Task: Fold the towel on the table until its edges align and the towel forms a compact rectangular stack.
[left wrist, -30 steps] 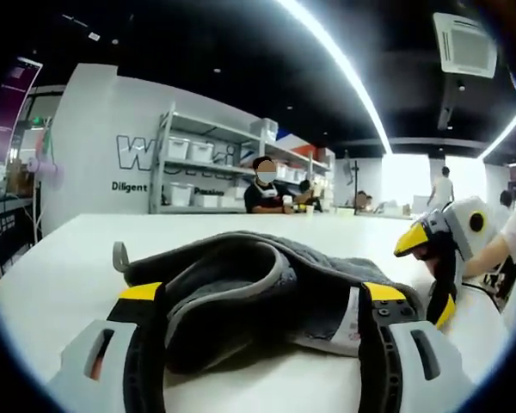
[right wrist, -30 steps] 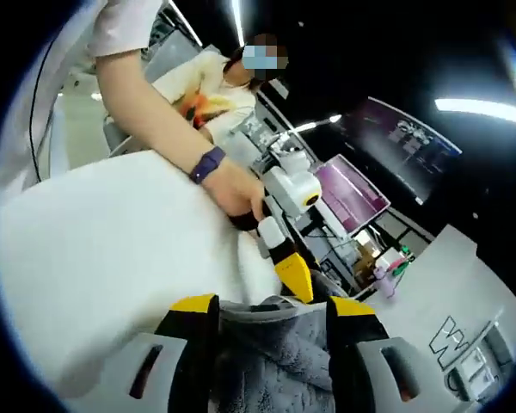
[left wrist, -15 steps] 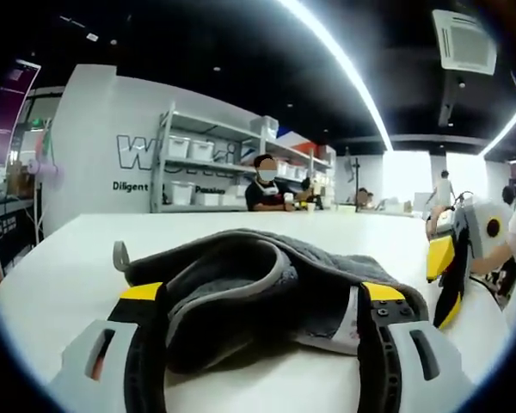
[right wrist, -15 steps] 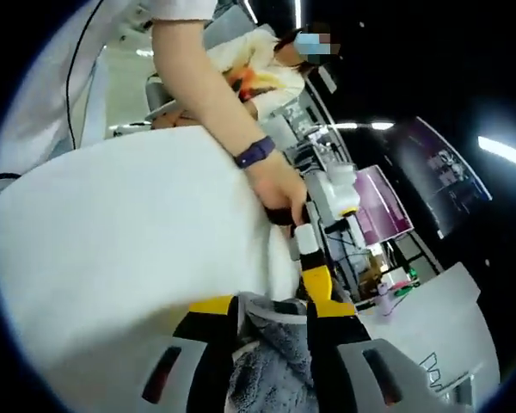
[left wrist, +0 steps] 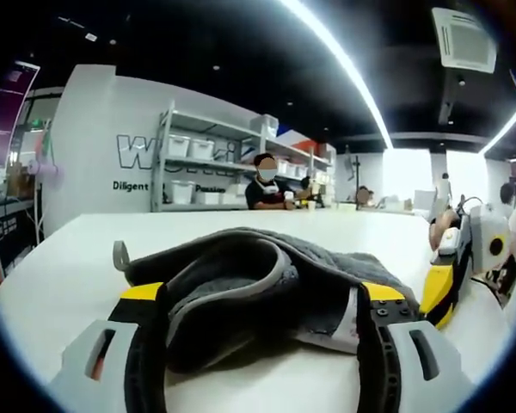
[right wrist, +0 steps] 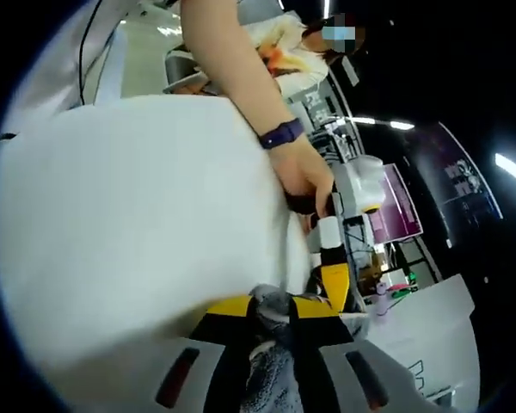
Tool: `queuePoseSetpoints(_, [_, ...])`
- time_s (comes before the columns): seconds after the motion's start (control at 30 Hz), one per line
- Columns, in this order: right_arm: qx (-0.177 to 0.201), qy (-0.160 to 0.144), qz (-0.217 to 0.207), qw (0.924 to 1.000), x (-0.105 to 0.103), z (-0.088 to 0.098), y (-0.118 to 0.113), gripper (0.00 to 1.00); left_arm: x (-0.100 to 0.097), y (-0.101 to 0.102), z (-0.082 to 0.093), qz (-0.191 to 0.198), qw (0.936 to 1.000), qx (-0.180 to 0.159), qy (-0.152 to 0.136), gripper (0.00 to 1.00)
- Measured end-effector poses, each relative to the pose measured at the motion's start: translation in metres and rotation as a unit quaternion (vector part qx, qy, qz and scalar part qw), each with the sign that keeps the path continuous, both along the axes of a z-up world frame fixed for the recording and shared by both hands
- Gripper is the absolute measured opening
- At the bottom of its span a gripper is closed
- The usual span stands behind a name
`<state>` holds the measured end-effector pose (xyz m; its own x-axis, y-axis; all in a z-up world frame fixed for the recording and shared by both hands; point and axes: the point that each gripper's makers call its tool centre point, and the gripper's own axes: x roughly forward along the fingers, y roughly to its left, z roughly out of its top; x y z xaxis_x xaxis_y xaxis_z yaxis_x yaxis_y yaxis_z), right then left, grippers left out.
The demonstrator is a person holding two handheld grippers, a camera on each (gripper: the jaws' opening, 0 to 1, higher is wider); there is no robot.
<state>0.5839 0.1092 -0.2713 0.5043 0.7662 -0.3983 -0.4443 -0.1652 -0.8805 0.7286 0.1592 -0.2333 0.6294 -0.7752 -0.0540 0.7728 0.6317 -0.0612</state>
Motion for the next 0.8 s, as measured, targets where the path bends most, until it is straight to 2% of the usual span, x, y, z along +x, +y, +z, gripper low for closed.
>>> queuePoseSetpoints(0.23, [-0.031, -0.031, 0.001, 0.999, 0.0, -0.003, 0.0, 0.05, 0.001, 0.001, 0.0, 0.0, 1.0, 0.0, 0.0, 0.89])
queuePoseSetpoints(0.33, [-0.049, -0.045, 0.0, 0.9978, 0.0, -0.004, 0.001, 0.0, 0.001, 0.001, 0.0, 0.0, 1.0, 0.001, 0.0, 0.89])
queuePoseSetpoints(0.5, [-0.059, -0.057, -0.004, 0.9966, 0.0, -0.005, 0.001, 0.0, 0.001, 0.002, 0.0, 0.0, 1.0, 0.001, 0.0, 0.88])
queuePoseSetpoints(0.53, [-0.069, -0.069, -0.012, 0.9952, 0.002, -0.005, -0.001, 0.0, 0.002, 0.002, 0.0, 0.001, 1.0, 0.001, 0.001, 0.88])
queuePoseSetpoints(0.8, [-0.047, -0.09, -0.052, 0.9934, 0.014, 0.016, -0.012, 0.0, 0.002, 0.003, 0.0, 0.001, 1.0, 0.003, 0.0, 0.88])
